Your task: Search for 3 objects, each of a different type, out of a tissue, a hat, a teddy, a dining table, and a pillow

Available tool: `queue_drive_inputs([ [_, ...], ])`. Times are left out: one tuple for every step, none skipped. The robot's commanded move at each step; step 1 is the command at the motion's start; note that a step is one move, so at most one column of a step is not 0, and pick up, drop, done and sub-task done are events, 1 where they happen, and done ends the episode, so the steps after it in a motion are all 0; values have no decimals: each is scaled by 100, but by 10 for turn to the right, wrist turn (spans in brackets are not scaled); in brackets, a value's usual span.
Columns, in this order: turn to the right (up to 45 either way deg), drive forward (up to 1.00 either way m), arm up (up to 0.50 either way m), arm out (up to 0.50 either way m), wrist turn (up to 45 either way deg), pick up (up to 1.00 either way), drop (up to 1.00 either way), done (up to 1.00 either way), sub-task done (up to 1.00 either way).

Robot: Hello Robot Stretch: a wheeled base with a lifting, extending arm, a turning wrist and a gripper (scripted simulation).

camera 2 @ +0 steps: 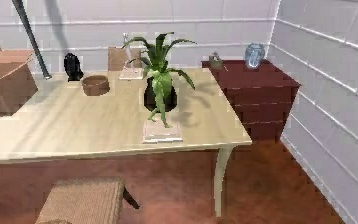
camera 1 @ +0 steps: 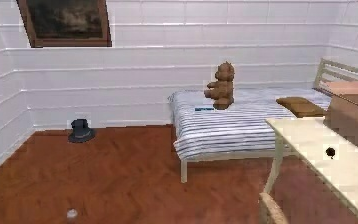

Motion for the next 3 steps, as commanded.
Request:
queue_drive_inputs([
  [0, 80, 0, 0, 0, 0, 0, 0, 0],
  [120, 0, 0, 0, 0, 0, 0, 0, 0],
  [0, 30, 0, 0, 0, 0, 0, 0, 0],
])
